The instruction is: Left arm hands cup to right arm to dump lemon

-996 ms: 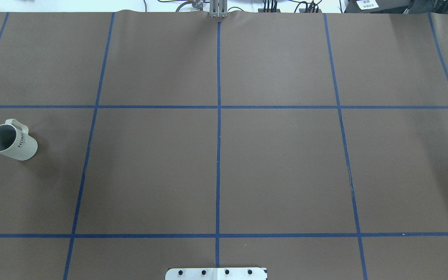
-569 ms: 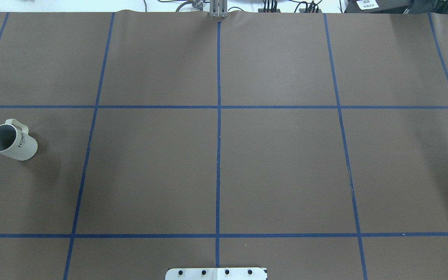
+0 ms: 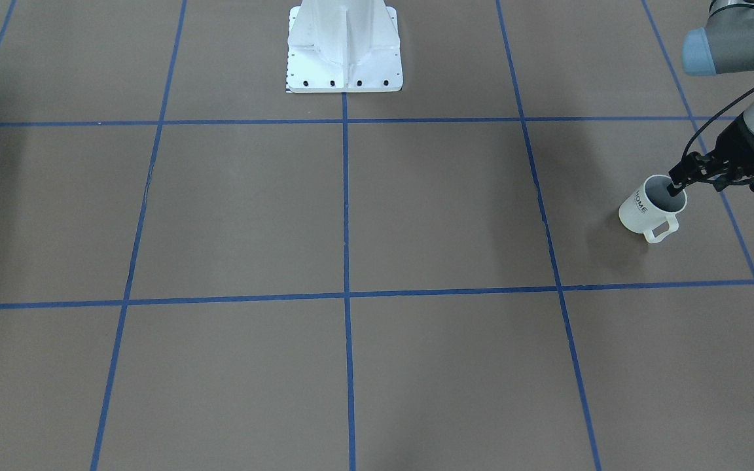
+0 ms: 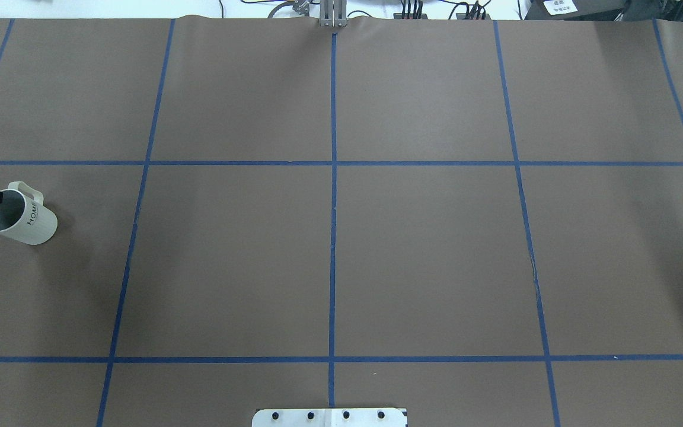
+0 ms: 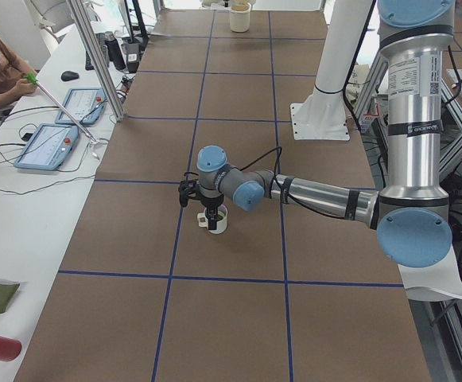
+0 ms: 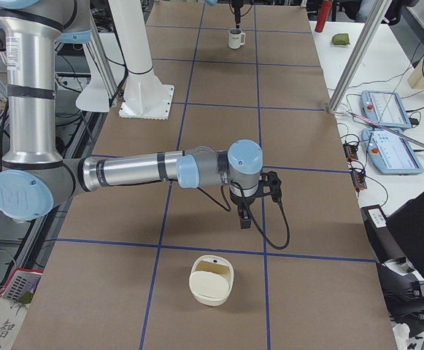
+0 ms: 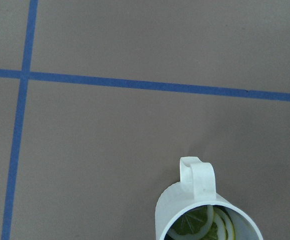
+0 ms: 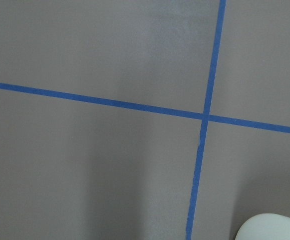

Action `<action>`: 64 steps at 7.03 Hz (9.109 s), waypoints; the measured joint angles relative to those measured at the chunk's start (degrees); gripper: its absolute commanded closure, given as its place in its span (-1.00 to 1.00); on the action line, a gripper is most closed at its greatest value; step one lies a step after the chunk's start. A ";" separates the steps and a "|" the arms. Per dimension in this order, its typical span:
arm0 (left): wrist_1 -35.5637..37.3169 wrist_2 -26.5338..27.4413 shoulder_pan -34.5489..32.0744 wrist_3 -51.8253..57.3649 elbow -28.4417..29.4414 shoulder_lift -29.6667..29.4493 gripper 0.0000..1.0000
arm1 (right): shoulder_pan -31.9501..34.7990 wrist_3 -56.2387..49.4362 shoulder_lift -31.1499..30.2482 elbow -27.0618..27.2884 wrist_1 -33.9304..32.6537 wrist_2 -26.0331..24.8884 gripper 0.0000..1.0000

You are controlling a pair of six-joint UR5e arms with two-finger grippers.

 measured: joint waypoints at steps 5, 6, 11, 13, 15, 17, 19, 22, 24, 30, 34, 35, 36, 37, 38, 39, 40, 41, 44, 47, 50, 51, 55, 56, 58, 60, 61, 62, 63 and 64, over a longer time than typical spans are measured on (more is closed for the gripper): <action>-1.72 1.28 2.14 -0.32 4.50 -0.84 1.00 | 0.00 -0.03 -0.05 0.04 0.16 1.45 -1.00; -1.73 1.12 2.16 -0.64 3.77 -1.00 1.00 | -0.09 -0.01 -0.04 0.07 0.18 1.43 -1.00; 0.05 -10.02 -1.09 -1.06 1.37 -2.59 1.00 | -1.51 7.10 6.43 0.74 0.61 1.08 -1.00; 9.34 -14.74 -6.00 -1.06 1.09 -9.55 1.00 | -5.14 11.96 7.62 1.09 7.78 0.85 -1.00; 24.90 -15.95 -8.48 -1.92 1.03 -20.20 1.00 | -11.77 19.12 12.04 0.90 13.65 -1.81 -1.00; 32.30 -15.83 -8.77 -9.69 2.82 -28.79 1.00 | -19.58 24.35 18.67 1.08 15.01 -9.39 -0.98; 33.10 -15.61 -7.29 -20.79 5.70 -35.27 1.00 | -29.43 29.56 22.83 1.26 21.58 -22.29 -0.98; 32.10 -12.80 -1.26 -36.17 7.11 -40.44 1.00 | -39.46 37.18 23.48 1.94 38.69 -34.11 -0.99; 29.78 -12.11 3.14 -47.16 10.96 -45.42 1.00 | -48.31 35.15 23.56 2.50 44.17 -47.56 -0.99; 27.11 -12.05 9.24 -57.92 22.13 -59.25 1.00 | -64.06 30.88 28.94 2.09 38.42 -71.08 -0.98; 19.10 -12.68 13.26 -57.88 24.84 -61.92 1.00 | -64.73 31.42 30.27 1.33 38.54 -71.54 -0.98; 18.33 -12.83 13.83 -57.73 25.01 -62.04 1.00 | -64.76 31.56 30.31 1.31 38.55 -71.55 -0.98; 18.00 -13.23 14.24 -57.54 25.01 -62.09 1.00 | -64.77 31.61 30.34 1.30 38.54 -71.55 -0.98; 17.83 -14.50 14.45 -57.33 24.95 -62.08 1.00 | -64.77 31.66 30.35 1.27 38.56 -71.64 -0.98; 17.74 -16.19 14.51 -57.24 24.83 -62.09 1.00 | -64.78 31.70 30.35 1.21 38.60 -71.83 -0.98; 17.70 -17.46 14.60 -57.31 24.65 -62.11 1.00 | -64.78 31.72 30.35 1.09 38.66 -72.04 -0.98; 17.71 -18.20 14.78 -57.49 24.41 -62.14 1.00 | -64.77 31.73 30.35 0.95 38.72 -72.23 -0.98; 17.74 -18.50 15.08 -57.60 24.16 -62.11 1.00 | -64.70 31.73 30.36 0.90 38.75 -72.30 -0.98; 17.83 -18.68 15.73 -57.74 23.70 -61.99 1.00 | -64.58 31.81 30.41 0.76 38.76 -72.34 -0.98; 18.31 -18.74 16.32 -57.97 22.16 -61.88 1.00 | -64.38 31.90 30.59 0.37 38.82 -72.34 -0.98; 18.45 -18.81 16.92 -58.02 21.64 -61.72 1.00 | -64.34 31.98 30.62 0.24 38.85 -72.34 -0.98; 18.42 -18.79 17.09 -58.02 21.62 -61.68 1.00 | -64.34 31.99 30.62 0.24 38.85 -72.34 0.01; 16.83 -18.49 17.03 -57.14 21.41 -61.19 -1.00 | -64.32 37.51 31.12 0.16 38.63 -72.02 1.00; 16.24 -18.26 17.02 -57.05 21.32 -61.12 -1.00 | -64.34 38.56 31.13 0.11 38.60 -71.93 1.00; 14.97 -17.96 16.87 -57.04 21.24 -61.04 -1.00 | -64.33 39.20 31.15 0.07 38.60 -71.83 1.00; 14.66 -17.39 15.35 -56.95 21.30 -60.66 -1.00 | -64.04 39.28 30.97 0.36 38.71 -71.79 0.98; 14.63 -16.66 13.92 -56.43 21.33 -60.09 -1.00 | -63.57 39.31 30.23 1.05 38.81 -71.83 0.95; 14.63 -16.02 12.62 -55.19 21.37 -59.31 -1.00 | -62.65 39.35 28.40 2.56 38.88 -72.01 0.88; 14.66 -15.68 11.51 -53.65 21.40 -58.40 -1.00 | -61.24 39.37 25.15 4.70 38.94 -72.18 0.89; 14.68 -15.51 10.47 -52.47 21.40 -57.28 -1.00 | -59.31 39.37 21.06 6.42 39.01 -72.27 0.93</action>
